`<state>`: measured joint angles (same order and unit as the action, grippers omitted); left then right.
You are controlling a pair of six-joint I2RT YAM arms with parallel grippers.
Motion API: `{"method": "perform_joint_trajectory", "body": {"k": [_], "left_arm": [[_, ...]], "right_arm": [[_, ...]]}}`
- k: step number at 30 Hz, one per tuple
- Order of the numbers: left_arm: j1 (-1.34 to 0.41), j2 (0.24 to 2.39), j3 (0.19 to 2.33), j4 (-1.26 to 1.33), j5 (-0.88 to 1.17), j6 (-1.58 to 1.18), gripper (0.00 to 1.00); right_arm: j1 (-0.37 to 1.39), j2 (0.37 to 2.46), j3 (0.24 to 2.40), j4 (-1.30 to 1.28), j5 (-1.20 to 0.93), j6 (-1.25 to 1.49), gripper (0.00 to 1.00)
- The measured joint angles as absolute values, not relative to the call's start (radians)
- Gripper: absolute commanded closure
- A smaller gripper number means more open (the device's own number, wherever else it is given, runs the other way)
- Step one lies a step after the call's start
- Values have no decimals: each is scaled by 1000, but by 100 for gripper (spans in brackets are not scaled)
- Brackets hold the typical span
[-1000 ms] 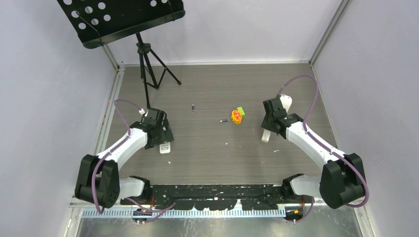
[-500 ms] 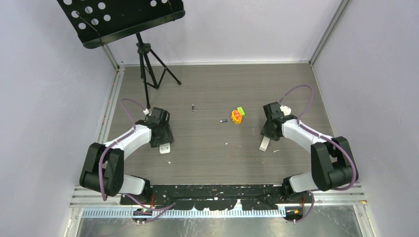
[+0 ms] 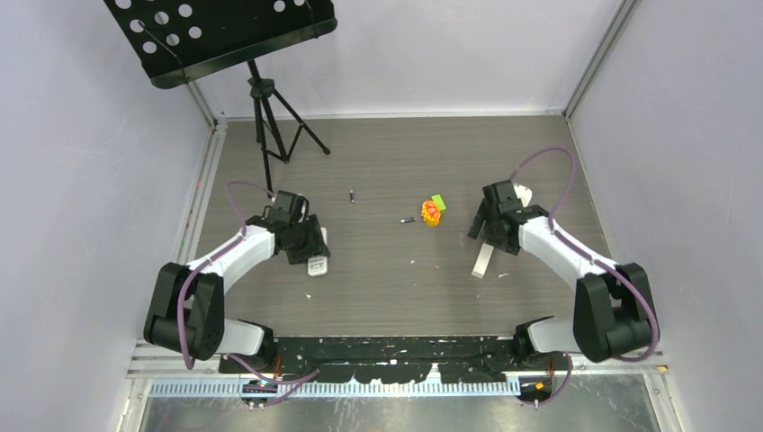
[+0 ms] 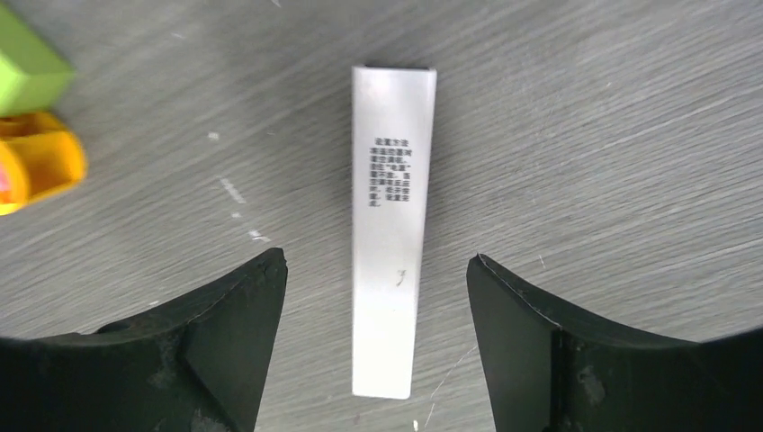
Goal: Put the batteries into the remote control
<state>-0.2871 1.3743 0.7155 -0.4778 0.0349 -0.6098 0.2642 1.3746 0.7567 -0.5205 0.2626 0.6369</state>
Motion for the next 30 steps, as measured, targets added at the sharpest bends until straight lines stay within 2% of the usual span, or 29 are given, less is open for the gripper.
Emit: {"method": "perform_joint_trajectory", "body": {"k": [4, 8, 13, 16, 21, 30], "left_arm": [[-287, 1343, 733, -420, 258, -613, 100], [-309, 1338, 742, -276, 516, -669, 100], [-384, 1333, 770, -64, 752, -788, 100], [-410, 1303, 770, 123, 857, -900, 100], [-410, 1240, 781, 351, 929, -1045, 100], [-394, 1226, 785, 576, 926, -1209, 100]], "right_arm": [[264, 1272, 822, -561, 255, 595, 23], [278, 1174, 870, -536, 99, 553, 24], [432, 1151, 896, -412, -171, 554, 22], [544, 1138, 862, -240, -302, 622, 21], [653, 1106, 738, 111, -390, 796, 20], [712, 1174, 725, 387, -400, 939, 19]]}}
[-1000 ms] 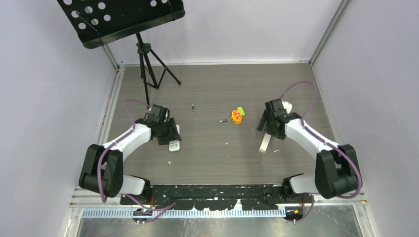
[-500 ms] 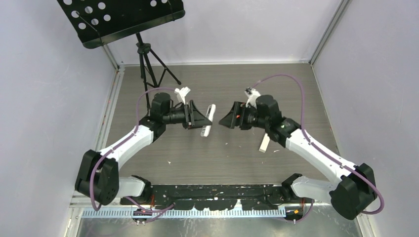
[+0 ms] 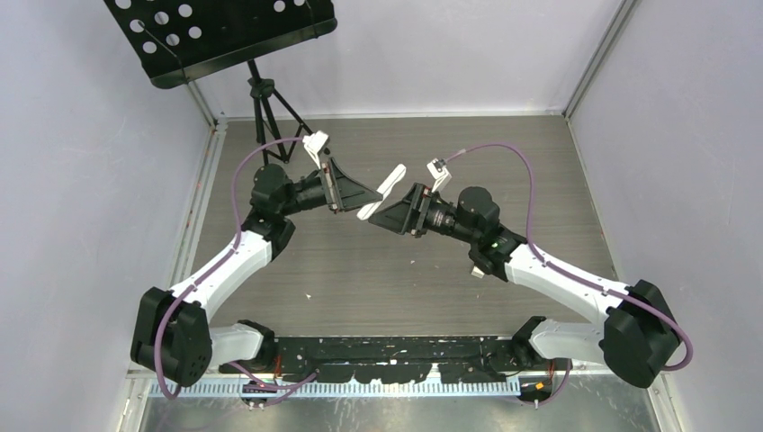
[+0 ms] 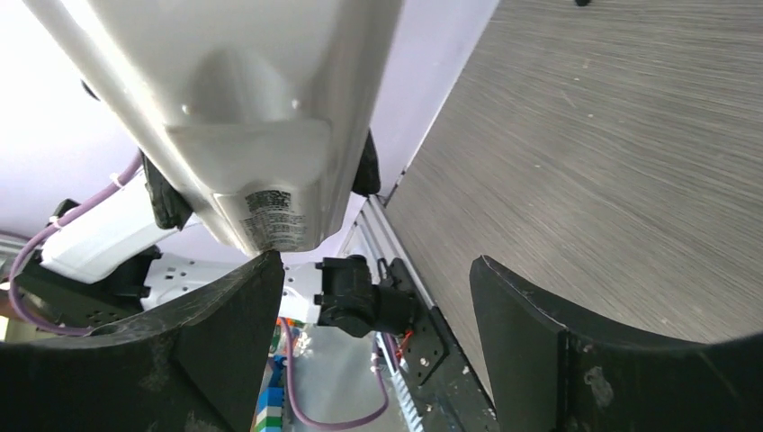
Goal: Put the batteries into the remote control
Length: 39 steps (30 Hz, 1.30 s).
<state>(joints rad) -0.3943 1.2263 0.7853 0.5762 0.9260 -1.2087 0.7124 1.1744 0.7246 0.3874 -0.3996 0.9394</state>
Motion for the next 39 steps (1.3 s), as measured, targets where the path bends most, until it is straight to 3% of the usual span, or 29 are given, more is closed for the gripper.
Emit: {"method": "perform_joint_trajectory", "body": {"k": [24, 27, 31, 35, 37, 39], "left_arm": [[-406, 1220, 741, 598, 740, -1257, 100], [-406, 1210, 741, 575, 725, -1256, 100], [-406, 1205, 741, 561, 715, -1261, 100], [-405, 1205, 740, 542, 703, -1274, 100], [-405, 1204, 740, 539, 699, -1277, 100], [-405, 1204, 740, 533, 698, -1279, 100]], "right_arm": [[783, 1277, 702, 713, -319, 1129, 18], [792, 1296, 711, 694, -295, 1130, 21], [797, 1305, 718, 682, -272, 1124, 39], [798, 1306, 736, 662, -253, 1113, 48], [799, 1306, 739, 653, -247, 1111, 49], [799, 1307, 742, 647, -244, 1110, 40]]}}
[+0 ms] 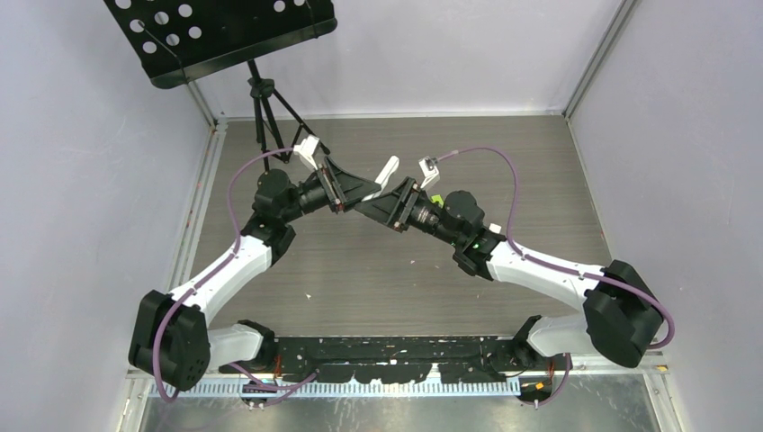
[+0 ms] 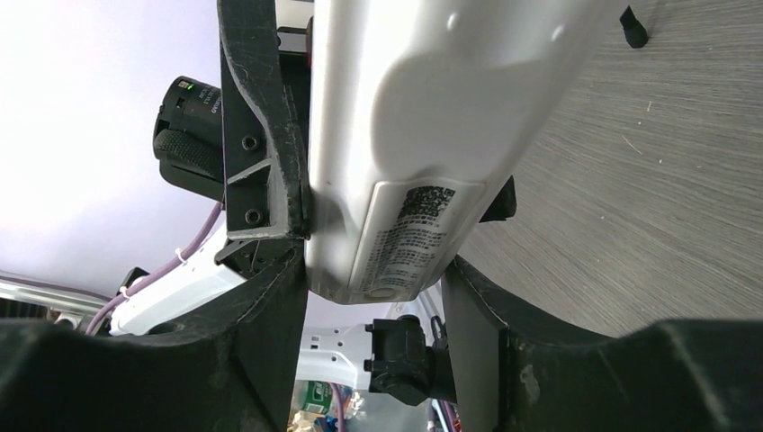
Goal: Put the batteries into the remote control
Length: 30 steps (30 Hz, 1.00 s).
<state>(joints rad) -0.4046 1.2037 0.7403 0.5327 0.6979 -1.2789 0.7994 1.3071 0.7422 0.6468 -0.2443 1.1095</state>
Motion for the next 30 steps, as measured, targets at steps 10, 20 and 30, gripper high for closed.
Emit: {"method": "perform_joint_trajectory", "body": {"k": [10, 20, 30], "left_arm": [[-387, 1204, 739, 496, 662, -1284, 91], [-385, 1191, 739, 431, 682, -1243, 27], [-374, 1257, 736, 378, 738, -1166, 17]], "right_arm": [[799, 1370, 768, 683, -256, 1127, 70], [799, 1320, 775, 542, -276, 1005, 79], [799, 1312, 852, 79, -363, 609, 80]]}}
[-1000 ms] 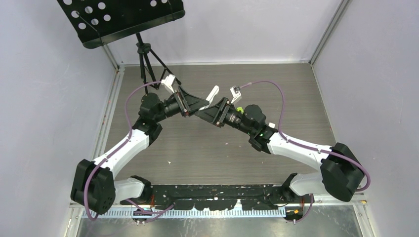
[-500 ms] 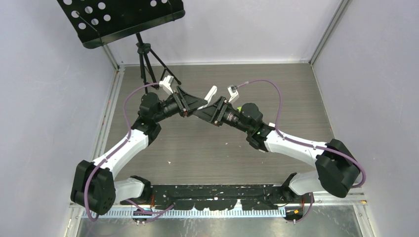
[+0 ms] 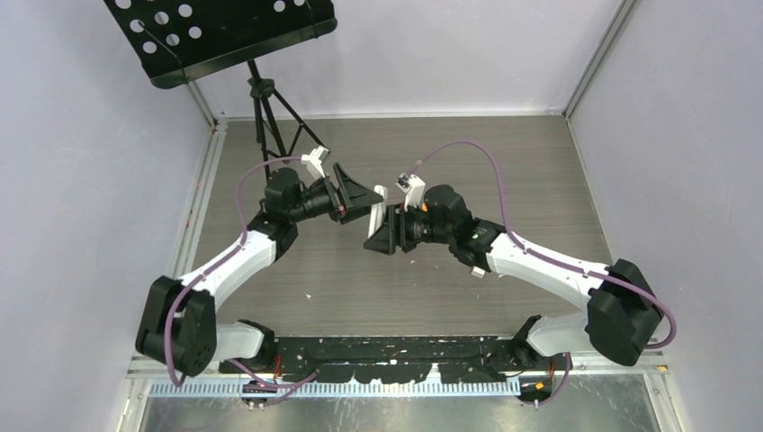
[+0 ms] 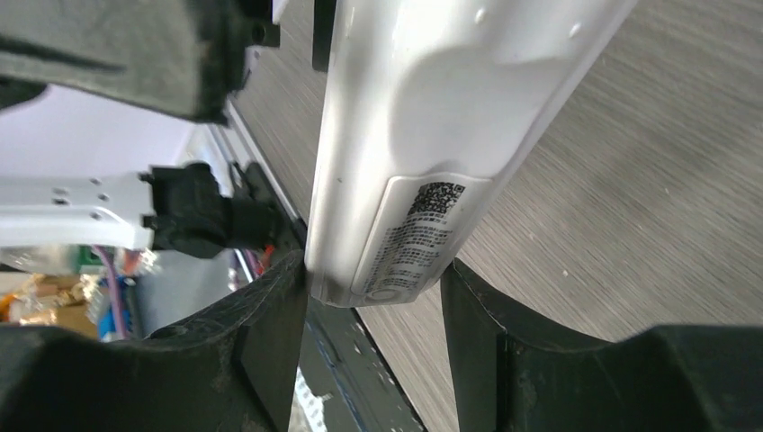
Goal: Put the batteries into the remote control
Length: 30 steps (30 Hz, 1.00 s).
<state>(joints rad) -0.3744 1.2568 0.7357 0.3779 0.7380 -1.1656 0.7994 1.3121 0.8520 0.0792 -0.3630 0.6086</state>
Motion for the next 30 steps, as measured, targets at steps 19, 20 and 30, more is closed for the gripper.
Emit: {"method": "perform_joint_trajectory", "body": {"k": [19, 20, 30], "left_arm": [[-368, 1450, 753, 161, 753, -1013, 100], [-371, 1449, 757, 143, 751, -1011, 100], [-387, 1289, 756, 124, 677, -931, 100]], "right_arm": [[852, 1452, 1007, -339, -268, 262, 59], [855, 1463, 1009, -348, -258, 255, 49], [842, 1320, 857, -178, -200, 432, 18]]}}
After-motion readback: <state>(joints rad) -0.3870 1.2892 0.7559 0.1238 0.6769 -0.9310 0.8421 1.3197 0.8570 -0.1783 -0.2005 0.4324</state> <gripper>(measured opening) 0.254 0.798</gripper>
